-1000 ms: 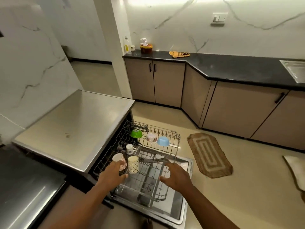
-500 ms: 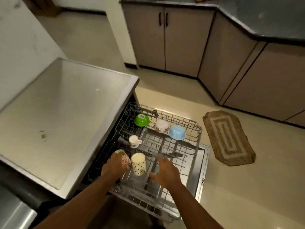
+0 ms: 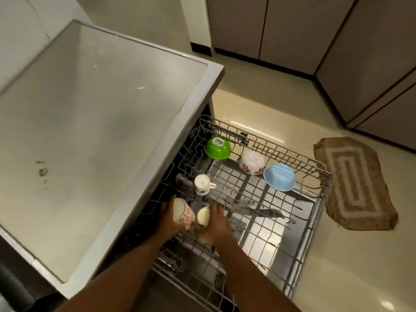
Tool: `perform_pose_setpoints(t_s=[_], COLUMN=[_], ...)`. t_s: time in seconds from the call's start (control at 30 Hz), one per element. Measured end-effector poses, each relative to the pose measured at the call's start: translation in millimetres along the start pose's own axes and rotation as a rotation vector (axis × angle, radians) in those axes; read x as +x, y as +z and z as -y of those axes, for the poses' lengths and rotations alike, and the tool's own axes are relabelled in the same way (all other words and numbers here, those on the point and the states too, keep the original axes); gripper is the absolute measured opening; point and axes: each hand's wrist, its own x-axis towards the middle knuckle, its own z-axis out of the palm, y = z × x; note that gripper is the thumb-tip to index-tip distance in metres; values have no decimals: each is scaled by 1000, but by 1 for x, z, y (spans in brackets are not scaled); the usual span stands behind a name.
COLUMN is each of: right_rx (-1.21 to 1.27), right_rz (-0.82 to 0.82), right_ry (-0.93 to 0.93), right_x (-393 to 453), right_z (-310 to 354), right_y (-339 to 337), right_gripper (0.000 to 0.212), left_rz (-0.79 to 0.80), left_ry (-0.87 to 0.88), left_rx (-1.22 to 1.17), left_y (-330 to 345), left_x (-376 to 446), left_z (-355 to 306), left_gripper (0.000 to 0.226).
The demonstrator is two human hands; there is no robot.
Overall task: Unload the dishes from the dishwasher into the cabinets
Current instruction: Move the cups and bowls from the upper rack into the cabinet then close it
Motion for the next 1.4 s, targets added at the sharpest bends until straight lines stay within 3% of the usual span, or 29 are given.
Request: perform_pose_setpoints(t_s=[0.17,0.4,0.57,0.9,1.2,1.4], right_rx=[54,215,161,-177,-559,-502], right_rz=[-95,-272,-291,-335,-299,-215], right_ry=[-18,-93,-203,-477,-789,-952], right_x=[-3,-47,-117,-315,-466,-538], right_z=[-1,-30,-53,-41,62,170], right_y=[6,-16,-56,-139,-118,-38], right_gripper=[89,79,82,87,86,91], left_rz=[-89,-273,-304,-349,-681,-947], left_ry=[-15,-13,121,318,278,169], left_rx=[-121,-213,-29,-61,-179,-229], left_y=[1,-18,-41,-58,-141,-203], left_x=[-1,-53,-137,-360,-538,-626], left_z=[15,7,-19,-72,7,104], left_gripper=[99,97,97,94,92,87])
